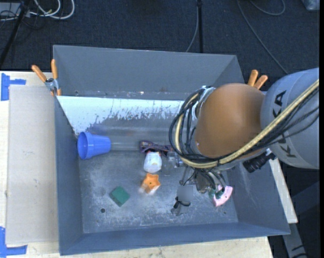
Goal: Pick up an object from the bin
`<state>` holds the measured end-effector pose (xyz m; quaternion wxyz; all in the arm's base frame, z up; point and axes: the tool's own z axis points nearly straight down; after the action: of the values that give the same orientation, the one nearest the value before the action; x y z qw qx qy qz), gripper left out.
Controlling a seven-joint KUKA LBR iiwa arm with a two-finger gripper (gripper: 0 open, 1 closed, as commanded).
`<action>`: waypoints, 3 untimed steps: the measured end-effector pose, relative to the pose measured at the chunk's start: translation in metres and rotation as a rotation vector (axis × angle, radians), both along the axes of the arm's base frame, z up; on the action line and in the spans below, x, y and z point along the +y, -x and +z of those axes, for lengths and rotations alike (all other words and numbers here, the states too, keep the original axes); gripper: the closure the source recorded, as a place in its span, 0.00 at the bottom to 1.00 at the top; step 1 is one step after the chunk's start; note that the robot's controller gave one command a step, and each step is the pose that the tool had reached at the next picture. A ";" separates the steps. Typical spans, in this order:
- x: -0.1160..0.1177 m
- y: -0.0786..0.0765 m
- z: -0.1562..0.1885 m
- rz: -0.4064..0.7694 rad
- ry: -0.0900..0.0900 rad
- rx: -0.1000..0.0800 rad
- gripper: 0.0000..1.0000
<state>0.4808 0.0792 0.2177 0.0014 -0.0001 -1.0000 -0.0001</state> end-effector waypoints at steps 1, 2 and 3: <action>0.004 -0.017 -0.055 -0.058 -0.001 -0.003 0.00; 0.007 -0.038 -0.077 0.035 0.002 0.010 0.00; 0.006 -0.048 -0.090 -0.043 0.000 0.002 0.00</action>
Offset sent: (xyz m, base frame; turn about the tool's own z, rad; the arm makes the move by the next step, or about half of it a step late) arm 0.0564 0.0088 -0.0577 -0.1283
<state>0.5287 0.0848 0.1278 0.0022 -0.0218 -0.9998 -0.0002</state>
